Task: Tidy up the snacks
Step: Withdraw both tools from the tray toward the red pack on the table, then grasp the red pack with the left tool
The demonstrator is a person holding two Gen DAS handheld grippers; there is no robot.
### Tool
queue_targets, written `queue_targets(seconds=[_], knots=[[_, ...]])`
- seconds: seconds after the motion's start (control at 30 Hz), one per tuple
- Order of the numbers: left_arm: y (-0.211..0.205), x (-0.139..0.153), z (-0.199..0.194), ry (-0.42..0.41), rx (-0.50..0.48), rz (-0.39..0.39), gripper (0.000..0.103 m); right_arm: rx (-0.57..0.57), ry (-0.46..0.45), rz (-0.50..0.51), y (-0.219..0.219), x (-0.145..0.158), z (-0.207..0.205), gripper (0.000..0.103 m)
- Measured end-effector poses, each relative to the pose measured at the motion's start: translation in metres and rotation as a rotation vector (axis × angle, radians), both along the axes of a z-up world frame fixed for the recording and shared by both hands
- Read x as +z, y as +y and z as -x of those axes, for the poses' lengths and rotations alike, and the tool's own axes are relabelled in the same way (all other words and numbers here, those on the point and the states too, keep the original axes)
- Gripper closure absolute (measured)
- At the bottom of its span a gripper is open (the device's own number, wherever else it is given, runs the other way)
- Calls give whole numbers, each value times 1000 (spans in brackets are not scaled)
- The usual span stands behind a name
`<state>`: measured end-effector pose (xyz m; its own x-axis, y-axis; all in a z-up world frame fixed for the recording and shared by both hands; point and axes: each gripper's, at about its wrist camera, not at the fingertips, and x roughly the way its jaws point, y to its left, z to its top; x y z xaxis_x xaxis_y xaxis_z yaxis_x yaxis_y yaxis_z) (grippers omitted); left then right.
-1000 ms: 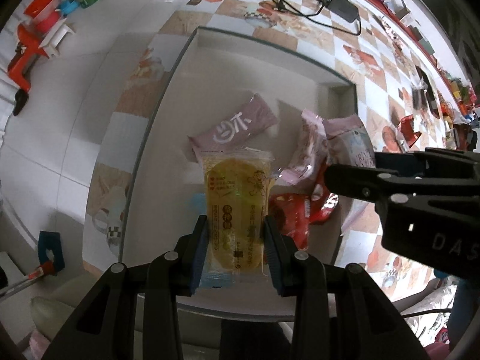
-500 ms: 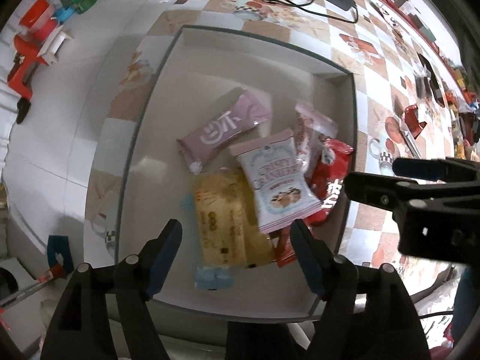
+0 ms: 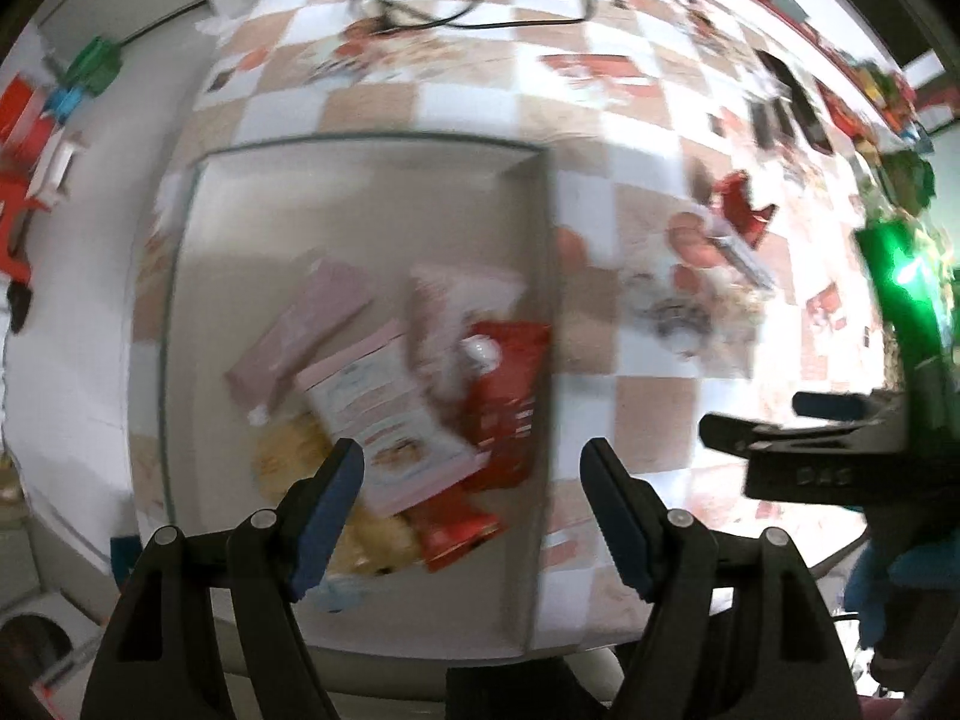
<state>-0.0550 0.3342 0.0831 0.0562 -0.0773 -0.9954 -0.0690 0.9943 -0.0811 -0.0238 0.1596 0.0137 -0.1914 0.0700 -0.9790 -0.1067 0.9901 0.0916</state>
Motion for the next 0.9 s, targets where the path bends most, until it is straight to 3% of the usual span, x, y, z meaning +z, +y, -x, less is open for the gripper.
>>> queue_targets(seconds=[0.27,0.5,0.57,0.73,0.9], knots=[[-66,-7,-41,36,-99,76,25,-106,50,98,-85,-20,21,0],[-110,-23,-85,85,-88,144,25,-173,81,153,-146,-29,40,0],[-121,-27,-100,92,-85,146,25,-214,90,112,-161,-31,43,0],[-140,-44,-137,117,-43,138,25,-204,71,100,-167,-28,39,0],[-145,-58,-167,138,58,149,25,-188,56,93,-162,-26,48,0]])
